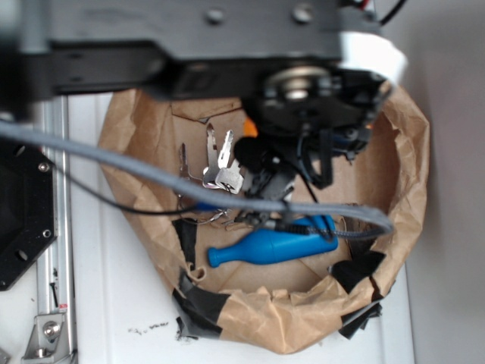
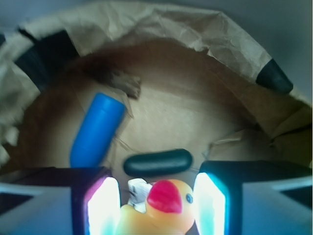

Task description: Grab the yellow duck.

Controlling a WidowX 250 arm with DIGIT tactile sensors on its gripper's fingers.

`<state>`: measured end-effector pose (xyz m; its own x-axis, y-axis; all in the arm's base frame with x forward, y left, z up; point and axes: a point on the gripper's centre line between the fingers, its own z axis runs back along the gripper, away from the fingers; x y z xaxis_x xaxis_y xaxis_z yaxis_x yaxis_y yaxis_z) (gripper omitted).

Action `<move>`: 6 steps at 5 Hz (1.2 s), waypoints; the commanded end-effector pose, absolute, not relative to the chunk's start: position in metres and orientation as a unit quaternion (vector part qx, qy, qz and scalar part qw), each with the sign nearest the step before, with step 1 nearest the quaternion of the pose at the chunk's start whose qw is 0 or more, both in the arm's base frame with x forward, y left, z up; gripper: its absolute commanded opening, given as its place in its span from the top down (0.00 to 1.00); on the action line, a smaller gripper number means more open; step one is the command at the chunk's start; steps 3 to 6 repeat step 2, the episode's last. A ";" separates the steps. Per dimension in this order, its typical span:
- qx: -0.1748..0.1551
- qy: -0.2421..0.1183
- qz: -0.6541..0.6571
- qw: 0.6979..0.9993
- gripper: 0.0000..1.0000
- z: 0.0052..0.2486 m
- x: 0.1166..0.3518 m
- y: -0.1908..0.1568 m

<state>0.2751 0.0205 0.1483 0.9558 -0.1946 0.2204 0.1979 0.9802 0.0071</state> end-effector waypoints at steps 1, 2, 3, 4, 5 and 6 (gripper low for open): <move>-0.015 -0.144 -0.024 0.989 1.00 0.156 0.286 0.025; -0.017 -0.137 -0.023 0.990 1.00 0.155 0.286 0.026; -0.017 -0.137 -0.023 0.990 1.00 0.155 0.286 0.026; -0.017 -0.137 -0.023 0.990 1.00 0.155 0.286 0.026; -0.017 -0.137 -0.023 0.990 1.00 0.155 0.286 0.026; -0.017 -0.137 -0.023 0.990 1.00 0.155 0.286 0.026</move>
